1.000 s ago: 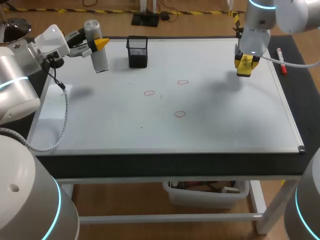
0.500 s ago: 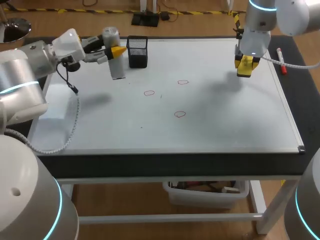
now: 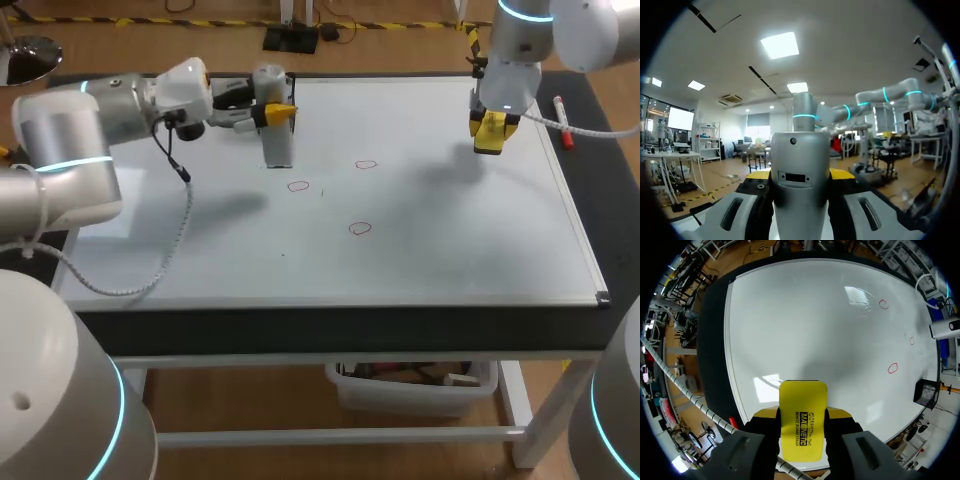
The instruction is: Pick up the inspection probe, press it on each red-marked spot on the whiteboard one by one, put down the probe, pick up the eraser, and wipe off all the red marks.
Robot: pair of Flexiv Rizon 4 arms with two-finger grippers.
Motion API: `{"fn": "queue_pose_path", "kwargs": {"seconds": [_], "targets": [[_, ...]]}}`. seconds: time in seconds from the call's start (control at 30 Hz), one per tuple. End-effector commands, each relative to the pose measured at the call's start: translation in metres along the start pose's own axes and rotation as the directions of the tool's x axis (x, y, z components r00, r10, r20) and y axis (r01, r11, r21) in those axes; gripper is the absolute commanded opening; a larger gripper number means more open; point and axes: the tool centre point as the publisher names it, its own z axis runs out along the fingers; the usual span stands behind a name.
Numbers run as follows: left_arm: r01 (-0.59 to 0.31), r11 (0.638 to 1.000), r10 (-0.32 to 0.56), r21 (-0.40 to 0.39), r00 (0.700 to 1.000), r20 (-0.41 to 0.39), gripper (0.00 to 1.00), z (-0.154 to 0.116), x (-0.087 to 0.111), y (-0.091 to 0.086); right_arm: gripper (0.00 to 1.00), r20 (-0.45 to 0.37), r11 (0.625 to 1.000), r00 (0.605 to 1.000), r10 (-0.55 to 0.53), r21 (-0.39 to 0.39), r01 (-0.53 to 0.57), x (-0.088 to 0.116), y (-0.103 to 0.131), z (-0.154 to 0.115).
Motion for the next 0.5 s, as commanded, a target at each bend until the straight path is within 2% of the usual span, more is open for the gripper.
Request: {"fn": "queue_pose_path", "kwargs": {"seconds": [0.03,0.3,0.5], "targets": [[0.007,1.0,-0.006,0.004,0.998,-0.067,0.0,0.013,0.002,0.009,0.0,-0.003,1.0,1.0,-0.002,0.001,0.002,0.001,0.0,-0.001],[0.01,1.0,-0.012,-0.015,0.993,-0.115,0.0,0.026,0.006,0.02,0.0,-0.003,1.0,1.0,-0.002,0.001,0.002,0.001,0.0,-0.001],[0.019,1.0,-0.02,-0.013,0.993,-0.118,0.0,0.03,0.004,0.032,0.0,-0.003,1.0,1.0,-0.002,0.001,0.002,0.001,0.0,-0.001]]}}
